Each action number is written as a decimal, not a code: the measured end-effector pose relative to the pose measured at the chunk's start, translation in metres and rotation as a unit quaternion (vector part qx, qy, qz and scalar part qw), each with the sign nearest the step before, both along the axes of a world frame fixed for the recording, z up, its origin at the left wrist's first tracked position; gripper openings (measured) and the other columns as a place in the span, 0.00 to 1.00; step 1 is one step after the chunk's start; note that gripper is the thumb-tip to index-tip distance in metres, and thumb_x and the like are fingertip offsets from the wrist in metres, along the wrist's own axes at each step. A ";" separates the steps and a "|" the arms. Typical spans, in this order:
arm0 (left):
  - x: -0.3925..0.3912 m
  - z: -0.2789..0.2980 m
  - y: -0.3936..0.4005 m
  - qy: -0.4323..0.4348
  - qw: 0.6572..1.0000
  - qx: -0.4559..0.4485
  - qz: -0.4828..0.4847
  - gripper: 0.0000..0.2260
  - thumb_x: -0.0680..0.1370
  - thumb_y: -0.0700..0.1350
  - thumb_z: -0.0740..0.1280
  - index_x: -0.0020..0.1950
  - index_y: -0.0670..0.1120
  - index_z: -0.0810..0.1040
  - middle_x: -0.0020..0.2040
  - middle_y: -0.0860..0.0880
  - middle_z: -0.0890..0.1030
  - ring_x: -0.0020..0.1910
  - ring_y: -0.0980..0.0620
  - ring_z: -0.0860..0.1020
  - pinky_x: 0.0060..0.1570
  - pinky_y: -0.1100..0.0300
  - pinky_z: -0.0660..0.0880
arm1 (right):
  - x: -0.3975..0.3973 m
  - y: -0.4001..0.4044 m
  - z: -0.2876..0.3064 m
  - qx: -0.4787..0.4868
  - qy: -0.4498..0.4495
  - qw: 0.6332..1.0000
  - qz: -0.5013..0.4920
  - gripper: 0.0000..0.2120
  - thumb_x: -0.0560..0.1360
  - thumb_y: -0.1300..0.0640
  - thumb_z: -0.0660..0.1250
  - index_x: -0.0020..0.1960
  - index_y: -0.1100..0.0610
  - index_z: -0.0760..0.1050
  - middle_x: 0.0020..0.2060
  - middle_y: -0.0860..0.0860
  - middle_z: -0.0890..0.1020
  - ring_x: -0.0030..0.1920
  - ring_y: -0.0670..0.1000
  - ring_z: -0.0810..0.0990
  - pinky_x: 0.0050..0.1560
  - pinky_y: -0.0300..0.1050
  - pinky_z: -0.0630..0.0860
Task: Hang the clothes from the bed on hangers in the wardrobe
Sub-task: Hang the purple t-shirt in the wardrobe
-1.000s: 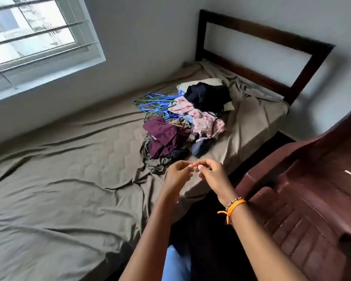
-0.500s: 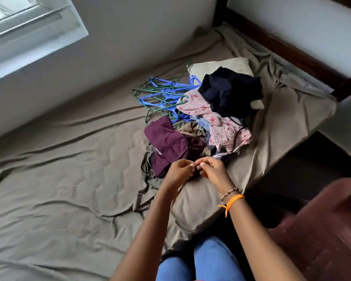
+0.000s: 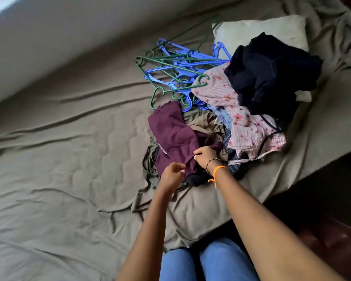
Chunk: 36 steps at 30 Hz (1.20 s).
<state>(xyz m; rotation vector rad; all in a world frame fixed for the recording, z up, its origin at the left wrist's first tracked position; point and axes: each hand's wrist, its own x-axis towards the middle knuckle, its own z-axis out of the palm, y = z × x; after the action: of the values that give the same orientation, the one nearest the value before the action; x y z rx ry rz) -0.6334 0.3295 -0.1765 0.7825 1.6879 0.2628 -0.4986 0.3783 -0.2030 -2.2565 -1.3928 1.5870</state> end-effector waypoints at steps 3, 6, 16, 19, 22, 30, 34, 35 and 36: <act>-0.003 0.000 0.005 0.022 1.000 0.006 -0.011 0.16 0.74 0.33 0.67 0.61 0.39 0.72 0.49 0.43 0.76 0.43 0.52 0.74 0.44 0.58 0.74 | 0.002 0.002 0.019 0.043 0.013 0.997 -0.066 0.02 0.69 0.63 0.73 0.41 0.61 0.81 0.42 0.55 0.84 0.47 0.53 0.80 0.47 0.38 0.72; 0.004 0.013 0.019 0.029 0.994 0.047 -0.099 0.34 0.67 0.38 0.76 0.69 0.43 0.65 0.57 0.44 0.68 0.56 0.49 0.69 0.58 0.54 0.71 | 0.002 0.002 0.052 0.098 0.087 0.987 -0.095 0.19 0.67 0.67 0.71 0.29 0.54 0.62 0.27 0.47 0.68 0.29 0.42 0.67 0.29 0.31 0.62; 0.022 0.131 0.067 -0.086 0.935 0.331 -0.098 0.04 0.75 0.41 0.69 0.41 0.47 0.78 0.33 0.59 0.78 0.30 0.68 0.70 0.36 0.64 0.69 | 0.037 0.000 0.170 0.272 0.335 0.880 -0.198 0.15 0.69 0.64 0.73 0.50 0.54 0.71 0.44 0.48 0.76 0.44 0.40 0.76 0.47 0.33 0.72; 0.024 0.180 0.077 -0.125 0.915 0.372 -0.093 0.12 0.77 0.44 0.67 0.34 0.49 0.73 0.26 0.61 0.71 0.28 0.65 0.66 0.31 0.65 0.67 | 0.043 -0.006 0.190 0.282 0.224 0.928 -0.091 0.23 0.67 0.65 0.75 0.57 0.55 0.71 0.54 0.50 0.78 0.53 0.45 0.76 0.57 0.36 0.71; 0.032 0.222 0.079 -0.188 0.900 0.380 -0.102 0.14 0.80 0.42 0.63 0.34 0.47 0.71 0.27 0.59 0.70 0.27 0.63 0.65 0.28 0.66 0.63 | 0.040 -0.011 0.214 0.371 0.161 0.907 -0.115 0.15 0.70 0.66 0.72 0.56 0.62 0.76 0.50 0.56 0.82 0.47 0.43 0.78 0.49 0.33 0.72; 0.040 0.291 0.091 -0.080 0.840 0.497 -0.202 0.17 0.66 0.48 0.79 0.51 0.45 0.80 0.39 0.54 0.79 0.40 0.57 0.75 0.42 0.63 0.72 | 0.070 -0.033 0.296 0.566 0.171 0.765 -0.258 0.13 0.76 0.50 0.64 0.41 0.59 0.78 0.32 0.47 0.80 0.38 0.37 0.71 0.42 0.31 0.68; 0.040 0.297 0.096 0.088 0.815 0.547 -0.168 0.09 0.74 0.44 0.71 0.47 0.38 0.82 0.42 0.43 0.79 0.42 0.46 0.75 0.39 0.62 0.62 | 0.094 -0.045 0.312 0.579 0.173 0.736 -0.305 0.17 0.79 0.58 0.61 0.32 0.49 0.73 0.26 0.35 0.73 0.32 0.34 0.68 0.40 0.31 0.66; 0.038 0.296 0.097 0.114 0.821 0.540 -0.147 0.09 0.75 0.43 0.69 0.48 0.38 0.82 0.44 0.41 0.77 0.46 0.43 0.76 0.40 0.62 0.62 | 0.098 -0.047 0.314 0.583 0.176 0.731 -0.308 0.16 0.80 0.57 0.61 0.34 0.49 0.75 0.28 0.34 0.75 0.35 0.34 0.69 0.43 0.34 0.68; 0.037 0.296 0.098 0.127 0.829 0.530 -0.124 0.08 0.75 0.43 0.68 0.48 0.38 0.81 0.46 0.41 0.76 0.49 0.40 0.75 0.42 0.61 0.63 | 0.102 -0.048 0.318 0.589 0.172 0.731 -0.299 0.15 0.79 0.57 0.61 0.35 0.50 0.76 0.31 0.35 0.76 0.37 0.34 0.70 0.45 0.36 0.68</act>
<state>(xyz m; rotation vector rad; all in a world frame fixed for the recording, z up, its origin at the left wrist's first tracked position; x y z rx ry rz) -0.5968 0.4276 0.1193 1.9120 1.5773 0.9950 -0.3971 0.3301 0.1145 -1.2686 -0.9191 0.5116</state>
